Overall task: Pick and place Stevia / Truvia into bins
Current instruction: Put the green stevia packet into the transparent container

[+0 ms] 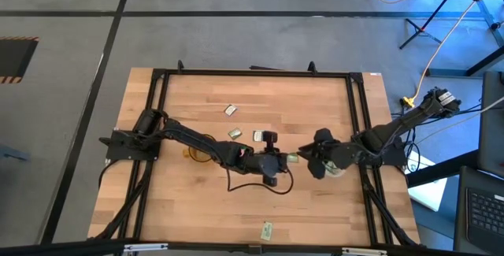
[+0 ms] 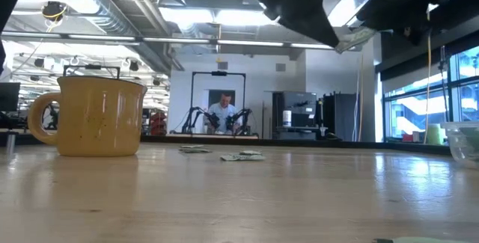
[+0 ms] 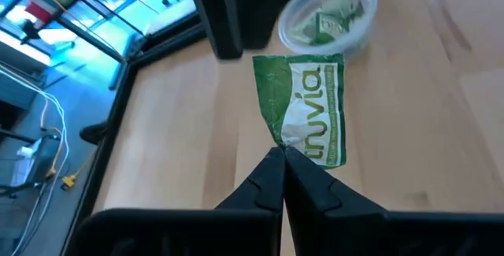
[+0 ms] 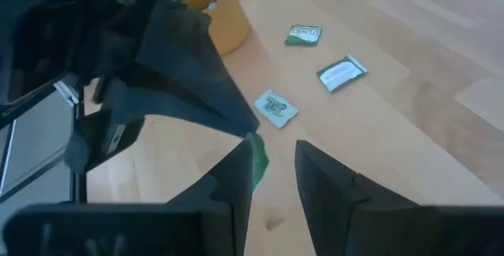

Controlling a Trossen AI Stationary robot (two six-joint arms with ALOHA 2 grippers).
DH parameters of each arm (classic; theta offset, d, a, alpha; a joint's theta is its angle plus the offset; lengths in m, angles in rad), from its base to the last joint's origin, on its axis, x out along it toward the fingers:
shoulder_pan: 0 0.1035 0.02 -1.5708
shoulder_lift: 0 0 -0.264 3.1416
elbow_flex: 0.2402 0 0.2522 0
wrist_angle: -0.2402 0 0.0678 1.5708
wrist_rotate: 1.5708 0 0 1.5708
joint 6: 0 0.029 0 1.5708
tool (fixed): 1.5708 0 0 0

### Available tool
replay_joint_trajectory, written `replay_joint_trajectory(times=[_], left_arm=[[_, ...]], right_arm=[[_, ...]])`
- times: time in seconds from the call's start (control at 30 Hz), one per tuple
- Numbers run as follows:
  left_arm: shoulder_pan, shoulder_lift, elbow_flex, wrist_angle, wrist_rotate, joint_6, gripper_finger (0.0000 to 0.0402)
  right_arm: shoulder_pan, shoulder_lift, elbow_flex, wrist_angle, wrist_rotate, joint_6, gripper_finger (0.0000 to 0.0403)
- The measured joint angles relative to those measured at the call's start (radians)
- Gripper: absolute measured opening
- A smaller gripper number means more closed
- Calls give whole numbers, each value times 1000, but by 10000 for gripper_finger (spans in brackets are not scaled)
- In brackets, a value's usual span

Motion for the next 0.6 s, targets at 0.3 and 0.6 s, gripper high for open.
replay_joint_trajectory(times=[0.3, 0.6], left_arm=[[1, 0, 0, 71, -58, 49, 3], [1, 0, 1, 99, -94, 89, 2]], right_arm=[[-8, 7, 0, 4, -29, 7, 101], [-7, 7, 0, 9, -54, 3, 67]])
